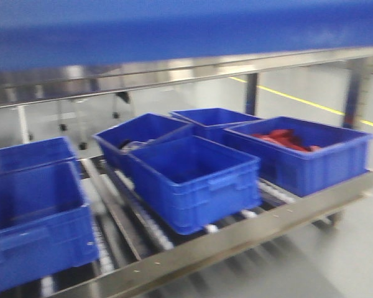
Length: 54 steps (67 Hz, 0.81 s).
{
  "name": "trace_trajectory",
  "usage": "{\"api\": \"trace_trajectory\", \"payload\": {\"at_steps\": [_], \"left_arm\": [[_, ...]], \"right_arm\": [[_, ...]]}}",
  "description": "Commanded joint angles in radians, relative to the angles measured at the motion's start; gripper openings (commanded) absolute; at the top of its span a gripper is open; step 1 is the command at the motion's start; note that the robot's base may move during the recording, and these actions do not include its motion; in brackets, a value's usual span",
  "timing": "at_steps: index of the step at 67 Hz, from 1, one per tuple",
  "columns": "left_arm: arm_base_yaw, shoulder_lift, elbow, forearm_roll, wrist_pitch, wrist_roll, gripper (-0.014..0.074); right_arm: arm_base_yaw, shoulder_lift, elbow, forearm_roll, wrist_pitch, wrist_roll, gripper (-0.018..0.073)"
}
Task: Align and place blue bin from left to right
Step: 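Carry the blue bin toward the other roller rack of blue bins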
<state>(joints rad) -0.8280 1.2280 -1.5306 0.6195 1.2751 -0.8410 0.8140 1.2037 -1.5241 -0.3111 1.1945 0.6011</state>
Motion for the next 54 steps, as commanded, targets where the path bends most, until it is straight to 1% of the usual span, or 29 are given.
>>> {"api": "trace_trajectory", "payload": {"at_steps": [1,54], "left_arm": [[-0.015,-0.014,-0.012,-0.003,-0.069,0.003,-0.0111],[-0.015,-0.014,-0.012,-0.003,-0.069,0.003,-0.0111]], "right_arm": [[-0.002,-0.007,-0.009,-0.033,-0.081,0.037,-0.007],[-0.002,-0.007,-0.009,-0.033,-0.081,0.037,-0.007]]}}
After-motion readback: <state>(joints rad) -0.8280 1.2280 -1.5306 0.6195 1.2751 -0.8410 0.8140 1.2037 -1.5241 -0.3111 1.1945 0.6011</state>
